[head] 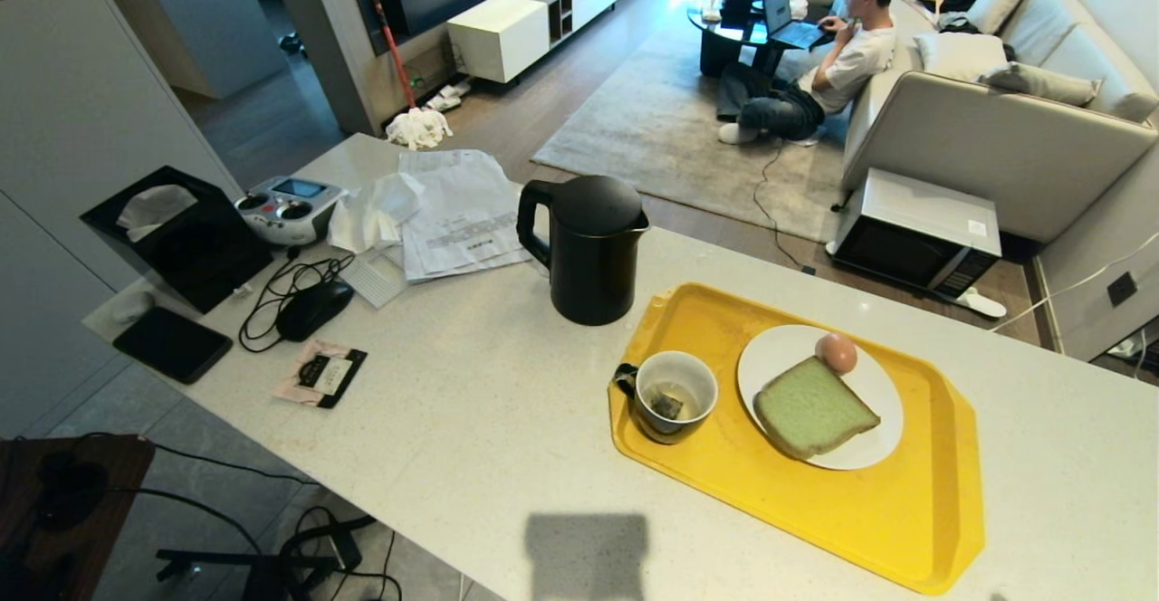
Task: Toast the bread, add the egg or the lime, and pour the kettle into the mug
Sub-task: Pick up the kettle
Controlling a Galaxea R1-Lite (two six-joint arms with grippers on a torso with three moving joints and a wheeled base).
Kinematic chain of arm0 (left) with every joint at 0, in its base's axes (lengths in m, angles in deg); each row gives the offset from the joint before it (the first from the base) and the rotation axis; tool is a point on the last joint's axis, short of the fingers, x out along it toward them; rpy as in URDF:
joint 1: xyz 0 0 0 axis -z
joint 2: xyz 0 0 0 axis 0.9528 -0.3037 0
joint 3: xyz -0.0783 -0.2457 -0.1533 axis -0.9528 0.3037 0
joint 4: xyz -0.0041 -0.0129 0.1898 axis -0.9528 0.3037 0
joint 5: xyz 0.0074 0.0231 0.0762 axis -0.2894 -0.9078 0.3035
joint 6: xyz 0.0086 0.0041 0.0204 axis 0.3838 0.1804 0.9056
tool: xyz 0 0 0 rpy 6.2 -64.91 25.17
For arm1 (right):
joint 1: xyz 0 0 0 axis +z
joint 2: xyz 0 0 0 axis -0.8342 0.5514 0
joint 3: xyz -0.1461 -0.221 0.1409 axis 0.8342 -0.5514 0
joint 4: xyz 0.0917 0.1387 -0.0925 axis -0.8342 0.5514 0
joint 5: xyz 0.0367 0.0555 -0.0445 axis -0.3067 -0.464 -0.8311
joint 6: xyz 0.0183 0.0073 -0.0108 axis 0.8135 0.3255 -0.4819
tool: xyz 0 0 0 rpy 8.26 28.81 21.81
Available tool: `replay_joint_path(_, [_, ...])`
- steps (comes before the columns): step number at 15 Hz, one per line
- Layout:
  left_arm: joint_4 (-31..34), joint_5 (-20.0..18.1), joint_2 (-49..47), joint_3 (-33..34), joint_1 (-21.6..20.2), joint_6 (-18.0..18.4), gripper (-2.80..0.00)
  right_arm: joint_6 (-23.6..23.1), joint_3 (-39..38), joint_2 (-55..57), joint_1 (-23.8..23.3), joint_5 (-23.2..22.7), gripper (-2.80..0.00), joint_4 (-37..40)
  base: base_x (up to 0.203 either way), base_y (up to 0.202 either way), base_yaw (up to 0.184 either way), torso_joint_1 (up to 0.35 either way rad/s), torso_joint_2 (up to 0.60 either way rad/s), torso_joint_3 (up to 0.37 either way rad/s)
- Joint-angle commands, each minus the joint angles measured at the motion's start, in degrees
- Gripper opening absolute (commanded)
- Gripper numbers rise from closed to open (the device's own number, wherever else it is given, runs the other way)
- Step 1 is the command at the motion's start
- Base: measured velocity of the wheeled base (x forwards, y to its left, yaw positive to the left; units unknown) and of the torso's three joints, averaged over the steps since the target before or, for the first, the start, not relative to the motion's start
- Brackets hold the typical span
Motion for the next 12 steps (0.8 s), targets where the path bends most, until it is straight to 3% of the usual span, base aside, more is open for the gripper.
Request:
replay_joint_path(1, [0.0, 0.0, 0.0, 0.0, 0.0, 0.0, -2.8, 0.3, -0.3, 0.2, 0.0, -3.1, -2.8, 6.8, 0.0, 0.0, 0.0, 0.0, 0.0, 0.0])
replay_joint_path(4, [0.0, 0.0, 0.0, 0.0, 0.0, 0.0, -2.8, 1.1, -0.3, 0.2, 0.0, -4.3, -2.8, 10.1, 0.0, 0.0, 0.0, 0.0, 0.0, 0.0])
replay_joint_path(7, [0.0, 0.0, 0.0, 0.0, 0.0, 0.0, -2.8, 7.9, -0.3, 0.2, 0.0, -3.7, -2.8, 10.0, 0.0, 0.0, 0.0, 0.0, 0.0, 0.0])
replay_joint_path(12, [0.0, 0.0, 0.0, 0.0, 0.0, 0.0, -2.8, 8.1, -0.3, 0.2, 0.0, -3.3, -2.8, 9.9, 0.0, 0.0, 0.0, 0.0, 0.0, 0.0])
